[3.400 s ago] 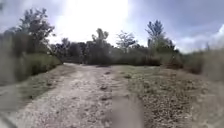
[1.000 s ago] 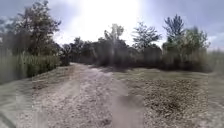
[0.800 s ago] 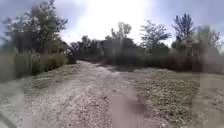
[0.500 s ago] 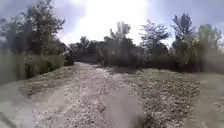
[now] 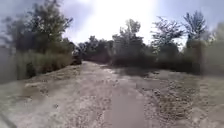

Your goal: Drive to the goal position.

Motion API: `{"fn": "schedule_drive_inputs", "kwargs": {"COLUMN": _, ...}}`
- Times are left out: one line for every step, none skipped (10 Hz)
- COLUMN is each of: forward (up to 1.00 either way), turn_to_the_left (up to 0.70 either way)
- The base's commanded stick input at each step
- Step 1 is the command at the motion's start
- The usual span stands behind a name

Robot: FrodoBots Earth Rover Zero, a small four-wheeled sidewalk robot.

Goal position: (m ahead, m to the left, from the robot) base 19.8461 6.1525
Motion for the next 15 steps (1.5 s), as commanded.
{"fn": "schedule_drive_inputs", "kwargs": {"forward": 0.85, "turn_to_the_left": 0.00}}
{"fn": "schedule_drive_inputs", "kwargs": {"forward": 0.85, "turn_to_the_left": 0.00}}
{"fn": "schedule_drive_inputs", "kwargs": {"forward": 0.85, "turn_to_the_left": 0.04}}
{"fn": "schedule_drive_inputs", "kwargs": {"forward": 0.85, "turn_to_the_left": 0.34}}
{"fn": "schedule_drive_inputs", "kwargs": {"forward": 0.85, "turn_to_the_left": 0.31}}
{"fn": "schedule_drive_inputs", "kwargs": {"forward": 0.85, "turn_to_the_left": 0.17}}
{"fn": "schedule_drive_inputs", "kwargs": {"forward": 0.85, "turn_to_the_left": 0.00}}
{"fn": "schedule_drive_inputs", "kwargs": {"forward": 0.85, "turn_to_the_left": 0.00}}
{"fn": "schedule_drive_inputs", "kwargs": {"forward": 0.85, "turn_to_the_left": 0.00}}
{"fn": "schedule_drive_inputs", "kwargs": {"forward": 0.85, "turn_to_the_left": 0.00}}
{"fn": "schedule_drive_inputs", "kwargs": {"forward": 0.85, "turn_to_the_left": 0.00}}
{"fn": "schedule_drive_inputs", "kwargs": {"forward": 0.85, "turn_to_the_left": 0.00}}
{"fn": "schedule_drive_inputs", "kwargs": {"forward": 0.85, "turn_to_the_left": 0.00}}
{"fn": "schedule_drive_inputs", "kwargs": {"forward": 0.85, "turn_to_the_left": 0.00}}
{"fn": "schedule_drive_inputs", "kwargs": {"forward": 0.85, "turn_to_the_left": 0.00}}
